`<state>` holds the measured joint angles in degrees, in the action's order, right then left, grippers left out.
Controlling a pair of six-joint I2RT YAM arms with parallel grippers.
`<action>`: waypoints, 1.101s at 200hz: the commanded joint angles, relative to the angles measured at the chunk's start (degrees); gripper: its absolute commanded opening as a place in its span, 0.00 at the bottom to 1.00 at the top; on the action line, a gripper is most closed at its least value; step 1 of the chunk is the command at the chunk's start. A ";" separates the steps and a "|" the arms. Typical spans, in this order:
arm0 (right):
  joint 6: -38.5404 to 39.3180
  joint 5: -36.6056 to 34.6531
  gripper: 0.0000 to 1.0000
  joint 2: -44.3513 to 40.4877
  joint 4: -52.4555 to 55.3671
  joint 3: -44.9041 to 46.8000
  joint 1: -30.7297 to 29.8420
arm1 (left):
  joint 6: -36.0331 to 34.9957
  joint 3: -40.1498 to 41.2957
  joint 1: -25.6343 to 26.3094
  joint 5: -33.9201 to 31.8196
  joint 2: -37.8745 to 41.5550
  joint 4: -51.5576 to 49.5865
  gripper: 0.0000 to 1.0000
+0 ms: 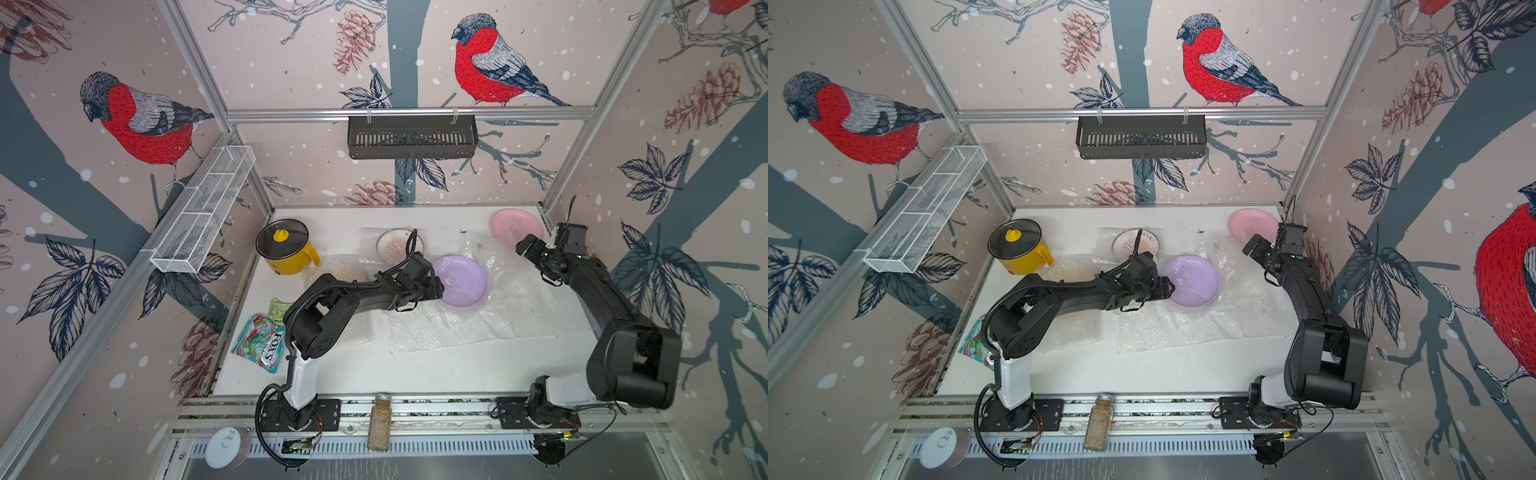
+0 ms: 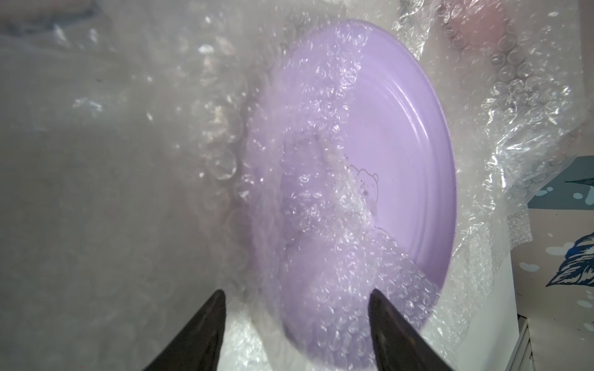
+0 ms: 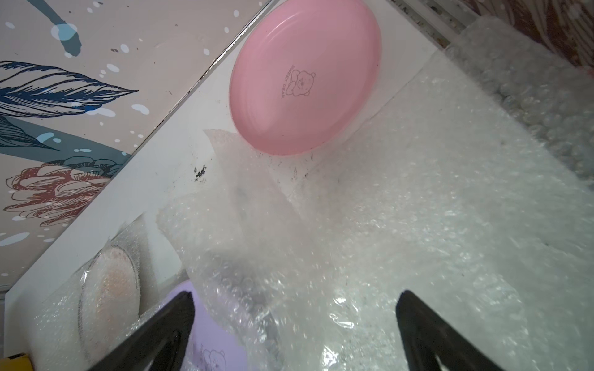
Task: Unpack dinner plates from bubble wrap
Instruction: Unwrap the bubble wrap.
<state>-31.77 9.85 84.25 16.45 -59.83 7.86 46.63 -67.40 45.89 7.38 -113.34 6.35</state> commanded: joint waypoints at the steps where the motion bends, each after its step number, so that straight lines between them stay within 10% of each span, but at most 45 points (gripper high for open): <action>1: -0.23 -4.91 0.99 2.87 -1.34 -2.89 -3.31 | 0.30 -1.87 -0.14 -0.71 -1.64 -1.65 0.66; 68: 0.17 -16.73 0.90 17.20 3.86 -14.08 -4.35 | 0.04 -3.72 -0.54 0.00 -4.26 -2.87 0.52; 102: 0.74 -16.59 0.34 17.33 3.33 -14.20 -6.44 | -0.04 -3.67 -0.97 0.88 -3.43 -2.36 0.40; 131: 0.13 -17.55 0.06 11.42 2.72 -10.72 -7.41 | -0.82 -4.48 -1.91 3.28 -2.73 -2.10 0.27; 172: -1.01 -16.55 0.05 -1.10 3.15 -4.49 -6.72 | -1.89 -4.97 -3.72 7.28 -1.38 -1.90 0.03; 220: -2.68 -14.89 0.05 -16.68 6.21 0.39 -1.88 | -2.54 -3.73 -5.14 10.59 4.76 -2.97 0.00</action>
<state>-32.99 -5.48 73.23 20.82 -60.80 3.75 44.53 -71.92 41.34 15.00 -111.63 2.50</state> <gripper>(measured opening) 0.050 0.075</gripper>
